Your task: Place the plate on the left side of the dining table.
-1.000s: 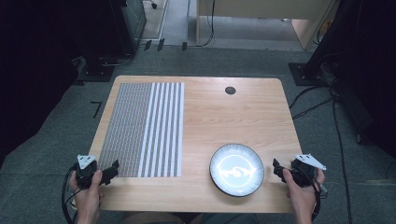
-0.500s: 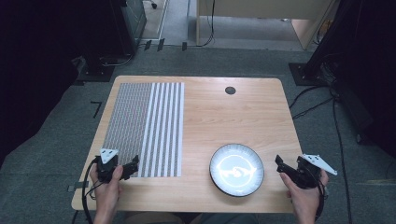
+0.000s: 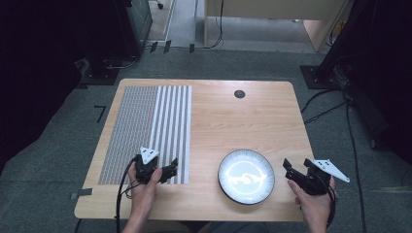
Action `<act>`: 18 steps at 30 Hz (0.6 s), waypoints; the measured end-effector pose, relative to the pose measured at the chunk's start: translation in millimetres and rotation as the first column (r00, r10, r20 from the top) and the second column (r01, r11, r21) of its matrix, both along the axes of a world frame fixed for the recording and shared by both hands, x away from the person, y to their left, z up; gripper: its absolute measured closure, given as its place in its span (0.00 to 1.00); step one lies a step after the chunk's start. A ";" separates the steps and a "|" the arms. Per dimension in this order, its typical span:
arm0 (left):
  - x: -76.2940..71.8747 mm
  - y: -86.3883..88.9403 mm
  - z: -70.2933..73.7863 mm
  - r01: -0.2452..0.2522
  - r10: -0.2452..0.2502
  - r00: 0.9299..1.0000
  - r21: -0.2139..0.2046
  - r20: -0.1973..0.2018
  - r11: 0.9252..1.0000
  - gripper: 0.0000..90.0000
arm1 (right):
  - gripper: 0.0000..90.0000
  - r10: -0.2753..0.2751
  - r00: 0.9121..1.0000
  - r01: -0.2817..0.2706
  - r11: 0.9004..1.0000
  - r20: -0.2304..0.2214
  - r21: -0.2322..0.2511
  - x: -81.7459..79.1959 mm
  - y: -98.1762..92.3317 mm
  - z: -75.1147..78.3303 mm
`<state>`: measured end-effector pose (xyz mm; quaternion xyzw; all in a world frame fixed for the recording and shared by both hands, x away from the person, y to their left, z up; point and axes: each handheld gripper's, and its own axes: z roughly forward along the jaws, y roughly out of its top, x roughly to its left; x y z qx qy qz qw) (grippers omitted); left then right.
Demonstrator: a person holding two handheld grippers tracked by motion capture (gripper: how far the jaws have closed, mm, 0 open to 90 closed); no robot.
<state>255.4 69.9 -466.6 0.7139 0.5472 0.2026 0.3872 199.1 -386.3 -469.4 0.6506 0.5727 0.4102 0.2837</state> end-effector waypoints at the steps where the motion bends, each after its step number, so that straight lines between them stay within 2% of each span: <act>1: 0.2 -6.6 -0.5 0.008 -0.008 1.000 -0.007 -0.003 1.000 0.17 | 0.26 0.003 1.000 -0.003 1.000 0.003 0.001 0.3 1.9 0.3; 2: 0.5 -11.5 -0.9 0.018 -0.018 1.000 -0.011 -0.007 1.000 0.17 | 0.29 0.006 1.000 -0.006 1.000 0.006 0.004 0.5 4.4 0.7; 3: 0.8 -15.2 -1.2 0.026 -0.026 1.000 -0.014 -0.010 1.000 0.17 | 0.37 0.030 1.000 -0.030 0.999 0.009 0.014 0.6 7.8 0.9; 4: 1.8 -25.1 -1.2 0.039 -0.040 0.999 -0.023 -0.011 0.999 0.17 | 0.40 0.048 0.999 -0.048 0.999 0.009 0.010 0.6 10.1 0.9; 7: 2.8 -34.9 -0.6 0.052 -0.052 0.999 -0.037 -0.010 0.998 0.17 | 0.46 0.070 0.998 -0.070 0.998 0.008 -0.002 0.5 14.2 0.8; 9: 2.9 -42.0 -0.3 0.062 -0.063 0.998 -0.052 -0.007 0.997 0.17 | 0.52 0.093 0.996 -0.093 0.995 0.008 0.025 0.4 18.3 -0.2; 12: 1.8 -55.7 -1.4 0.089 -0.089 0.996 -0.065 -0.008 0.994 0.17 | 0.57 0.089 0.996 -0.089 0.996 -0.008 0.029 1.0 20.3 -1.9; 14: 0.4 -67.3 -3.5 0.108 -0.109 0.994 -0.068 -0.009 0.992 0.17 | 0.63 0.096 0.995 -0.095 0.993 -0.014 0.065 1.2 20.1 -4.4; 15: 0.4 -67.3 -3.5 0.108 -0.109 0.994 -0.068 -0.009 0.992 0.17 | 0.63 0.096 0.995 -0.095 0.993 -0.014 0.065 1.2 20.1 -4.4; 18: -1.3 -77.8 -5.8 0.127 -0.129 0.992 -0.084 -0.012 0.988 0.17 | 0.74 0.110 0.993 -0.105 0.988 -0.036 0.116 0.3 20.1 -5.3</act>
